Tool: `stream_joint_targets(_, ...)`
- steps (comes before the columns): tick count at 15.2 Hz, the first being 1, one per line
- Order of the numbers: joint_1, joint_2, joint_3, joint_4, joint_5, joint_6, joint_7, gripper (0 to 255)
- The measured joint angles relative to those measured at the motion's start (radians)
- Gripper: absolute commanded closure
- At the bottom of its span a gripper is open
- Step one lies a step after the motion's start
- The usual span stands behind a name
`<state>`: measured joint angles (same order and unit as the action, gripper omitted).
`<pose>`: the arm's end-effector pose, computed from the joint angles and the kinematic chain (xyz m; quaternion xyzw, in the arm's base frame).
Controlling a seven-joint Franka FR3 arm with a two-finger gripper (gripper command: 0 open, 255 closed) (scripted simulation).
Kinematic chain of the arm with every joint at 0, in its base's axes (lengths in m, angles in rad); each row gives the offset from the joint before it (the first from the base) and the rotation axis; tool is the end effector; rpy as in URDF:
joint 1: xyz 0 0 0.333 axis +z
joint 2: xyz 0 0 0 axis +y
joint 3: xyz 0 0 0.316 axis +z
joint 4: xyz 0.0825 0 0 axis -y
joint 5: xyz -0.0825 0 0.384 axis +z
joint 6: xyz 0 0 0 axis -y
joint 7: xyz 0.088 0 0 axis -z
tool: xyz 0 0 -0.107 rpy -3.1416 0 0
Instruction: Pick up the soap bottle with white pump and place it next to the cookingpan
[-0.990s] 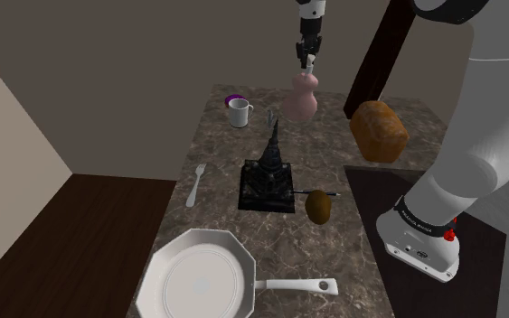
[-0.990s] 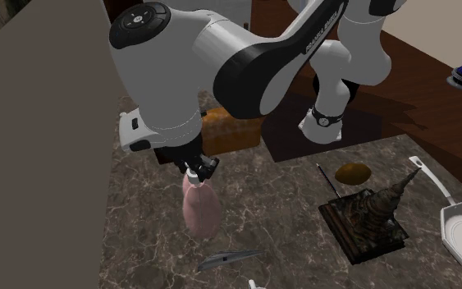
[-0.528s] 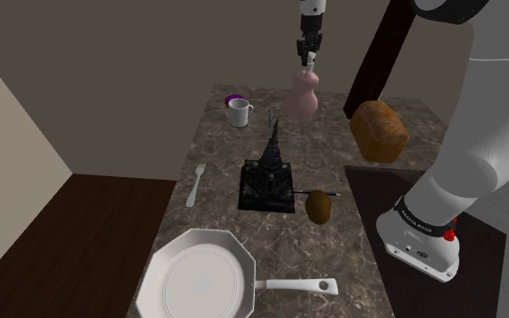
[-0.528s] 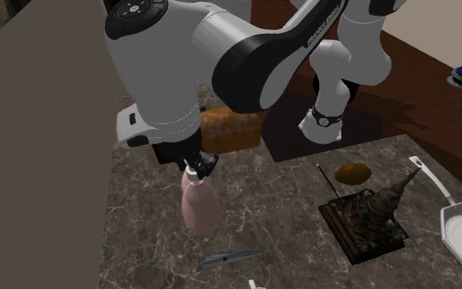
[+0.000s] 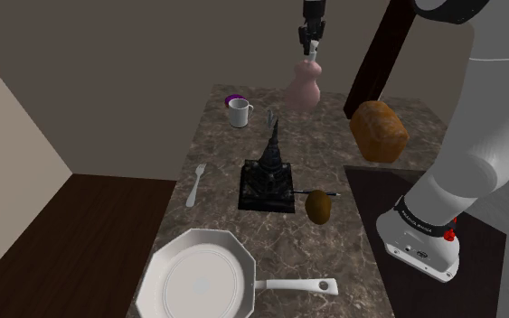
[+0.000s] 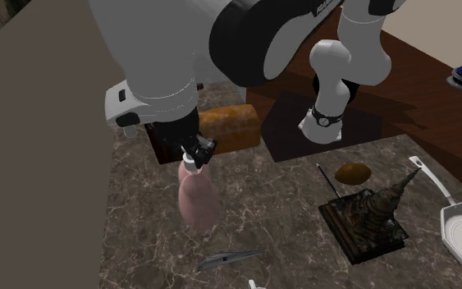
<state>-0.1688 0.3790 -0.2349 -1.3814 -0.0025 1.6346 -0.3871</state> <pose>0.6149 -0.2363 0.4932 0.9973 -0.0026 -0.0705 0.0190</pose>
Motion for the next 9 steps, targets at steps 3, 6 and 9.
stream_joint_targets(3,-0.003,0.006,-0.001,0.048,0.001,-0.042,-0.004,255)
stream_joint_targets(6,-0.005,0.006,-0.002,0.087,0.001,-0.081,-0.006,255)
stream_joint_targets(9,-0.006,0.010,-0.002,0.136,0.002,-0.126,-0.007,255)
